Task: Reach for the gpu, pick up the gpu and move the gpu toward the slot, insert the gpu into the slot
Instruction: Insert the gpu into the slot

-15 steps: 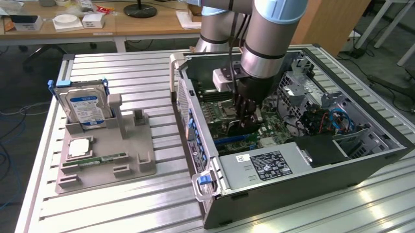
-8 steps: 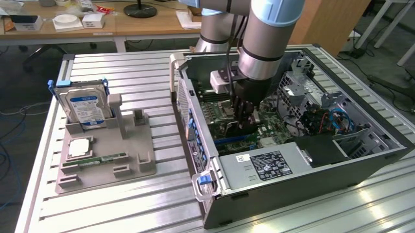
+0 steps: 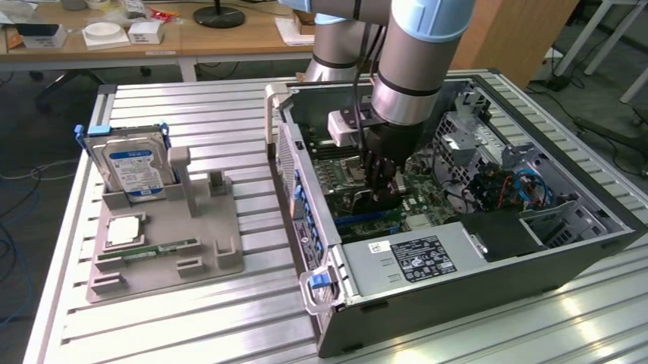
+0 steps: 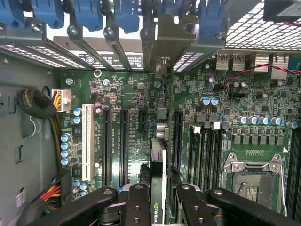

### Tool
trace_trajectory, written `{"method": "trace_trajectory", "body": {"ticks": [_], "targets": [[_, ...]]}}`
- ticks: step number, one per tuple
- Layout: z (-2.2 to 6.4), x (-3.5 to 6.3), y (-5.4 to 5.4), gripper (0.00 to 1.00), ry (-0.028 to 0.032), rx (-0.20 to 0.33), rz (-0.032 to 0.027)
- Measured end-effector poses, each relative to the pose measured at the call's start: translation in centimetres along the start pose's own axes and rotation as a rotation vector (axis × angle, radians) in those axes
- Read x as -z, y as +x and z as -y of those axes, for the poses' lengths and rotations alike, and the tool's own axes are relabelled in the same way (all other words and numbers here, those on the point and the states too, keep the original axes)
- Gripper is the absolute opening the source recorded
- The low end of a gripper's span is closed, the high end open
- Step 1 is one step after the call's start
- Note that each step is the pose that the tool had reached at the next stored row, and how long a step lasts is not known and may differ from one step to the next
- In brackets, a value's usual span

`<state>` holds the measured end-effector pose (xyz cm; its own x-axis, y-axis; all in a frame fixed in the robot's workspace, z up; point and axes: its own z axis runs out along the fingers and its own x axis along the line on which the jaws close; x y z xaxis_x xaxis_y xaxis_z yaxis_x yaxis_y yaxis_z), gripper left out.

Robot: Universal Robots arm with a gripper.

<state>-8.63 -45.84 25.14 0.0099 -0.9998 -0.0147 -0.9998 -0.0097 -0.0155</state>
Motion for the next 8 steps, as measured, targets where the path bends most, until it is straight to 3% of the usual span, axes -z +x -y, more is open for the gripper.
{"method": "trace_trajectory", "body": {"ticks": [8], "targets": [[-0.16,0.00,-0.02,0.26,0.0088,0.000,-0.0004]]}}
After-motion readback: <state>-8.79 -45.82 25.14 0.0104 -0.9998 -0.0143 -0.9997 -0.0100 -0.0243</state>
